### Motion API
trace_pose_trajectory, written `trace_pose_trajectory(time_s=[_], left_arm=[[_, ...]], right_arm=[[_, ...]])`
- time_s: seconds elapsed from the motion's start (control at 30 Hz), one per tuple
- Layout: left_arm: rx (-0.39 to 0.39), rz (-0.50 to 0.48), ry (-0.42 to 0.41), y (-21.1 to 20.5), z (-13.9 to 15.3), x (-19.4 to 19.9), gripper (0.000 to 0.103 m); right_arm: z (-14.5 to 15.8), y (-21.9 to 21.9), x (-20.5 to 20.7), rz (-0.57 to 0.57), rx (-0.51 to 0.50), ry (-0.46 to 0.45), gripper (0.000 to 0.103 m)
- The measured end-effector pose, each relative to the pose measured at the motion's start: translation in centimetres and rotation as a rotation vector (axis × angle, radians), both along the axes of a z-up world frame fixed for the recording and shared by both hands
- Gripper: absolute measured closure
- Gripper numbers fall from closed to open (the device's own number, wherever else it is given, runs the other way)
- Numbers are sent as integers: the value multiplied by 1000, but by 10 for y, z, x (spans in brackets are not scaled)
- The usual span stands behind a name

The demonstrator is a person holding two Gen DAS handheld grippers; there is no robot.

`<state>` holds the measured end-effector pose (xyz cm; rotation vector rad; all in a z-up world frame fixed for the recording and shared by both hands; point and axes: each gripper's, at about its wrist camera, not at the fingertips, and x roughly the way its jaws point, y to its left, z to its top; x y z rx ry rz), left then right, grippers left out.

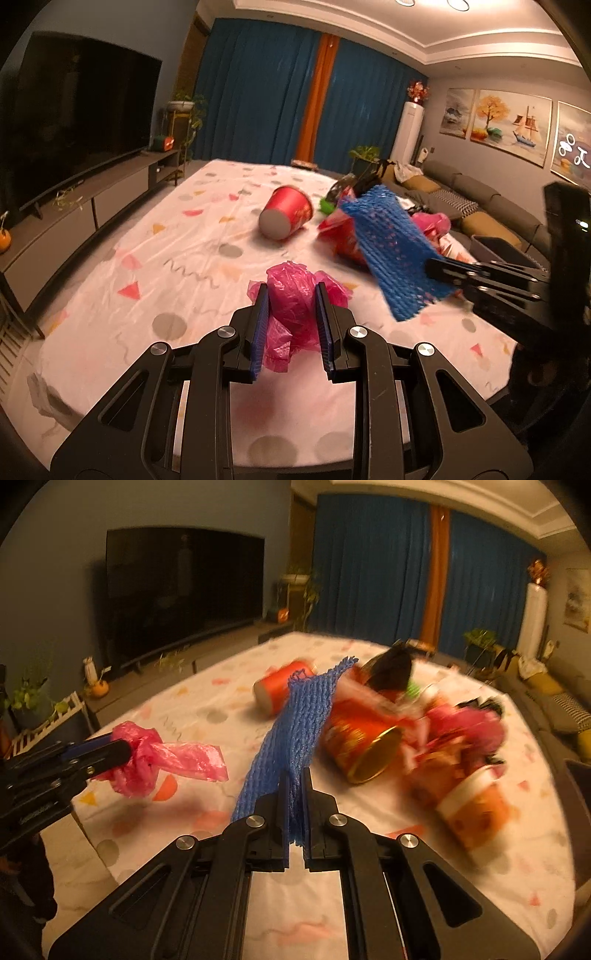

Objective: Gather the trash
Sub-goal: 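Grasp the blue foam net with the right gripper while the left gripper holds the pink bag, then carry both items to the grey bin and open both grippers over it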

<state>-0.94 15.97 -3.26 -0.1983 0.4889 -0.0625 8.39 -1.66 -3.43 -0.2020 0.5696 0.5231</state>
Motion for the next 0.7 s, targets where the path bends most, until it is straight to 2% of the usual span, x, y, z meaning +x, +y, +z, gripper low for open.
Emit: trace_pose_trajectory(time_s=[0.3, 0.47, 0.7], left_arm=[[49, -75, -81, -51, 36, 15, 80], [77, -150, -114, -94, 52, 35, 80], [105, -331, -175, -195, 75, 73, 80]], right_arm=[[34, -65, -14, -122, 65, -104, 97], [47, -117, -18, -235, 83, -155, 97], [63, -206, -13, -458, 75, -236, 97]])
